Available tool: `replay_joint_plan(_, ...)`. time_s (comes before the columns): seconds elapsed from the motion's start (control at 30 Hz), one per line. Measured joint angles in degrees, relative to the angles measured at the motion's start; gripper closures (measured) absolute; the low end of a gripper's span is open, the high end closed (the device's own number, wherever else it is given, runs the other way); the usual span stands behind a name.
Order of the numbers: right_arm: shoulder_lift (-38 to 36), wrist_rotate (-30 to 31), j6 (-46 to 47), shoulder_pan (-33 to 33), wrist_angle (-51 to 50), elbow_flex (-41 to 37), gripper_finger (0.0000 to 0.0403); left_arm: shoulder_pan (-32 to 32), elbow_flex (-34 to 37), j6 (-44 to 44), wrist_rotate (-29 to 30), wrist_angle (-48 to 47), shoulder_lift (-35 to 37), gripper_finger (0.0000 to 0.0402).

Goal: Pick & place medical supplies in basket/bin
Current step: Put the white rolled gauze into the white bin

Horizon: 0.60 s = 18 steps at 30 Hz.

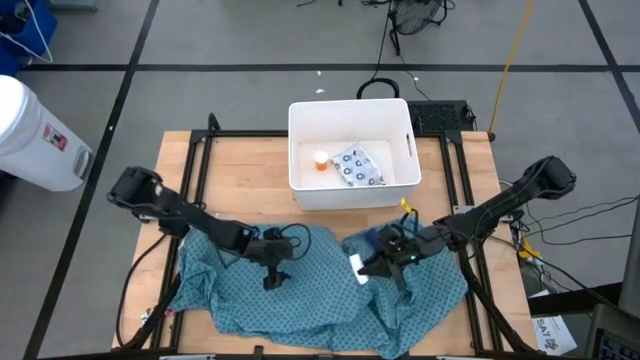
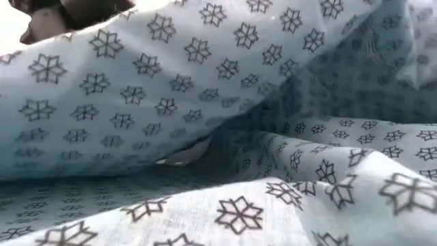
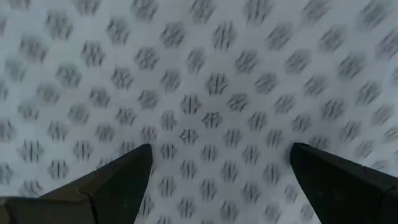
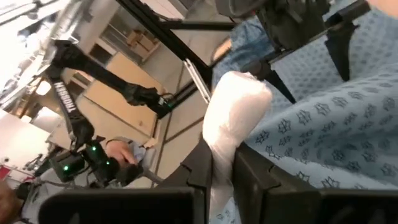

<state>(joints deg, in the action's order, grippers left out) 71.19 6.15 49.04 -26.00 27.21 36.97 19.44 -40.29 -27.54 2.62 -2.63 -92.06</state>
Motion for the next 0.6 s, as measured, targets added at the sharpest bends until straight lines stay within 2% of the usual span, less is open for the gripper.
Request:
replay_joint_plan(0.23, -0.6, 5.6, -0.6, -0.7, -4.8, 0.0, 0.037, -1.2, -0.6, -2.9, -0.9, 2.1, -7.1, 0.0016)
replay_joint_plan(0.4, -2.2, 5.9, -0.9, -2.3, -6.4, 0.0, 0.0369, 0.3, -0.6, -4.7, 1.1, 3.7, -9.6, 0.0017)
replay_joint_plan(0.5, -3.0, 9.6, -0.5, -3.7, -7.8, 0.0, 0.0369, 1.6, 1.8, -6.2, 2.7, 7.7, -9.6, 0.0025)
replay_joint_plan(0.6, -3.6, 10.1, 2.6, -4.8, -11.8, 0.0, 0.0369, 2.3, 4.9, -9.2, 4.2, 13.4, -9.2, 0.004)
